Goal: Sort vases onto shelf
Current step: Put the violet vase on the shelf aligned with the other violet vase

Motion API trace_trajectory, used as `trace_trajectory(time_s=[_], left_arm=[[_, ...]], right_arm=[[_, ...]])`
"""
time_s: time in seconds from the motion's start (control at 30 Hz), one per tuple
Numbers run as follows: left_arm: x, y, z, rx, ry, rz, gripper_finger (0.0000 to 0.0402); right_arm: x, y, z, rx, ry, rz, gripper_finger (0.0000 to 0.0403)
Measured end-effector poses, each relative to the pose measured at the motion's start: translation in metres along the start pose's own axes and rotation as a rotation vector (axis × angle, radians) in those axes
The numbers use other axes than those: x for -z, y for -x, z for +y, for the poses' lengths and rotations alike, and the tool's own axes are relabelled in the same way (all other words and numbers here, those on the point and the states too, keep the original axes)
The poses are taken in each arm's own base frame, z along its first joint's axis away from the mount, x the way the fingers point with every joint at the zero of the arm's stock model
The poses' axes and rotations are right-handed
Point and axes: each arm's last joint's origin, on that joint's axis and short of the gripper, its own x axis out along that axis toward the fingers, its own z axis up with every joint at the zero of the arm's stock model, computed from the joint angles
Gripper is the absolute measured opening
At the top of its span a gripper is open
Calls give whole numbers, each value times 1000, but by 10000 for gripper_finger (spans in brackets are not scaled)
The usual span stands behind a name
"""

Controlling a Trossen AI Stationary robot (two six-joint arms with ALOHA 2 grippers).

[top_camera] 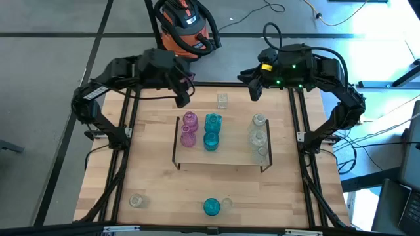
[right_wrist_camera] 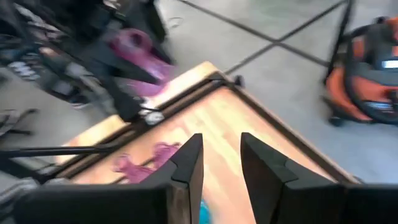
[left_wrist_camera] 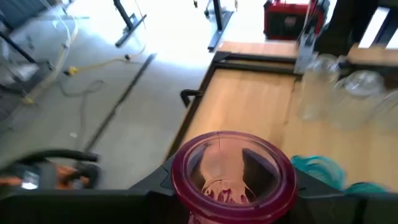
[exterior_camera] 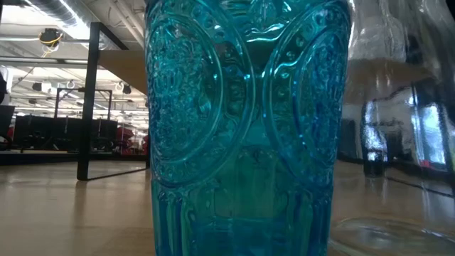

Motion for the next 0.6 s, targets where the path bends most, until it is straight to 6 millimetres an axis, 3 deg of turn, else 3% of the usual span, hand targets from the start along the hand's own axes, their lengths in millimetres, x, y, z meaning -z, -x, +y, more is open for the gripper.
trace_trajectory(time_s=[0.3,0.6], left_arm=[[9,45,3,58,194,-45,117],[55,72,-43,47,369,-58,117]], right_arm=[[3,16,-9,142,96,-5,95],[9,20,-12,166,196,55,95]])
